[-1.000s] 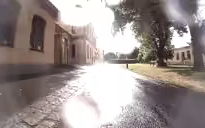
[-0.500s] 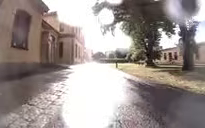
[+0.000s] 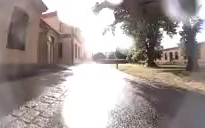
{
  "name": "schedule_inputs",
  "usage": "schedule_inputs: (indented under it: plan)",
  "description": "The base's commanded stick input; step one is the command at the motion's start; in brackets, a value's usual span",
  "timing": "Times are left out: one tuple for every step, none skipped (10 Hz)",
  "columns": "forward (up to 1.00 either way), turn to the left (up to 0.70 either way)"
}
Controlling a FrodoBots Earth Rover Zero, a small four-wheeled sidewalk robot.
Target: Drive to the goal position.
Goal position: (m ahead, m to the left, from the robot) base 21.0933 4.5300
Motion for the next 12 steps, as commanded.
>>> schedule_inputs:
  plan:
    - [0.85,0.0]
    - [0.85,-0.18]
    - [0.85,-0.34]
    - [0.85,-0.28]
    - [0.85,0.0]
    - [0.85,0.0]
    - [0.85,0.0]
    - [0.85,0.0]
    - [0.85,0.0]
    - [0.85,0.0]
    - [0.85,0.0]
    - [0.85,0.0]
